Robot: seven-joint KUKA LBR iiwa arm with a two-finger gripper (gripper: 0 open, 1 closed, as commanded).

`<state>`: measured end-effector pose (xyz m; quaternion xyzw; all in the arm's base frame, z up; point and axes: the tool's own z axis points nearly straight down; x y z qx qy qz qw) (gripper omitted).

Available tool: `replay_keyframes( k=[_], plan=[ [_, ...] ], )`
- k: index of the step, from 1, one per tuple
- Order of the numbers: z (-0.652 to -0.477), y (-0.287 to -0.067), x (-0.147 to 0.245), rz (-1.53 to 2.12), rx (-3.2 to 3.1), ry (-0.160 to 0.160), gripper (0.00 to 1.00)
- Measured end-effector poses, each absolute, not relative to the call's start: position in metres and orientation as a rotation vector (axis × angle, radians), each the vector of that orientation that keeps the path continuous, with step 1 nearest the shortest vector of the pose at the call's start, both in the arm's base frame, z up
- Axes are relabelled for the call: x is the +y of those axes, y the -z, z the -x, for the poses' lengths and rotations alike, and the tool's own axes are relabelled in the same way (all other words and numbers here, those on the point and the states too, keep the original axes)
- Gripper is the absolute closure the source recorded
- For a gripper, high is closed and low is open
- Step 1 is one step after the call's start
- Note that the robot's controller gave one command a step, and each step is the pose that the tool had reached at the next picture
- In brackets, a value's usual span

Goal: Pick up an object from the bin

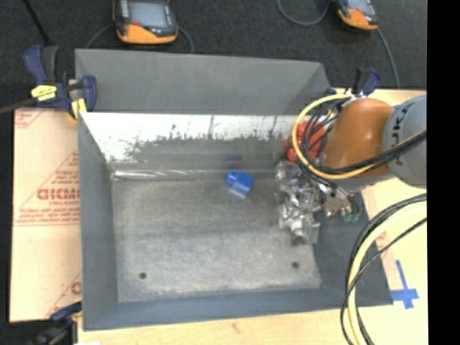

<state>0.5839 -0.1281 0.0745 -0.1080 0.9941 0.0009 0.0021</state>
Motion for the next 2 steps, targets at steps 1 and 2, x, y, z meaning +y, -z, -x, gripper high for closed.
replay_keyframes(
  k=[1,2],
  plan=[
    [-0.6004,-0.0711,-0.1427,0.473,3.107,-0.032,0.00],
    [-0.6015,-0.0719,-0.1407,0.473,3.103,-0.035,1.00]
  ],
)
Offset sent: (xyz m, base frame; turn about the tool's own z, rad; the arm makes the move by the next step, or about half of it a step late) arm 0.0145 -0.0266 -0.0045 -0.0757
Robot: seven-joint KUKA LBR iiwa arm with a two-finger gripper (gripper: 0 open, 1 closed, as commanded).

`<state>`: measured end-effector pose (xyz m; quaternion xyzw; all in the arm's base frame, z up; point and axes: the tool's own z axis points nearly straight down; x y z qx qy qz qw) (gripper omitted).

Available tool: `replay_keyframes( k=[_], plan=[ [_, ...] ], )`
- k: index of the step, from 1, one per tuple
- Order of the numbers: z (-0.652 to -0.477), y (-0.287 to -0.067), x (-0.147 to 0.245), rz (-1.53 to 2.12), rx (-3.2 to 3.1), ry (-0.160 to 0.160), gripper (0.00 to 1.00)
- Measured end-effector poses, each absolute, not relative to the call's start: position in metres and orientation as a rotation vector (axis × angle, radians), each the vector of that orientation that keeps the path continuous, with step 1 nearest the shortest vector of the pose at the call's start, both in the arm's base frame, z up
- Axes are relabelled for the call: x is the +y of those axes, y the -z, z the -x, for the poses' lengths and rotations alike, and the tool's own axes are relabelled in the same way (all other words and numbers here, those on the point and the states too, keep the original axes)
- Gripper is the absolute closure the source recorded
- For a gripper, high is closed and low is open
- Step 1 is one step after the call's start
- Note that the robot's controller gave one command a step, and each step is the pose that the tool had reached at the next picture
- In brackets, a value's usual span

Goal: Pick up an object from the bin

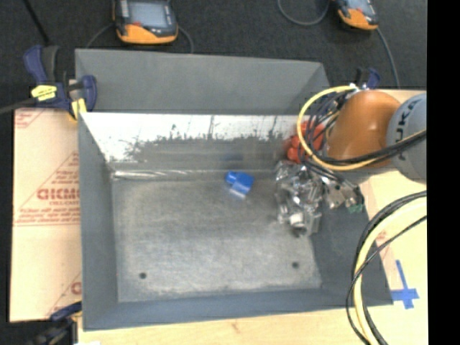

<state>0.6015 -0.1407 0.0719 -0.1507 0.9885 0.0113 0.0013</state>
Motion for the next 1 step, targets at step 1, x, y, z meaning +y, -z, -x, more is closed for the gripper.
replay_keyframes(
  k=[1],
  plan=[
    [-0.5574,-0.2827,-0.1602,0.617,3.069,0.011,1.00]
  ],
)
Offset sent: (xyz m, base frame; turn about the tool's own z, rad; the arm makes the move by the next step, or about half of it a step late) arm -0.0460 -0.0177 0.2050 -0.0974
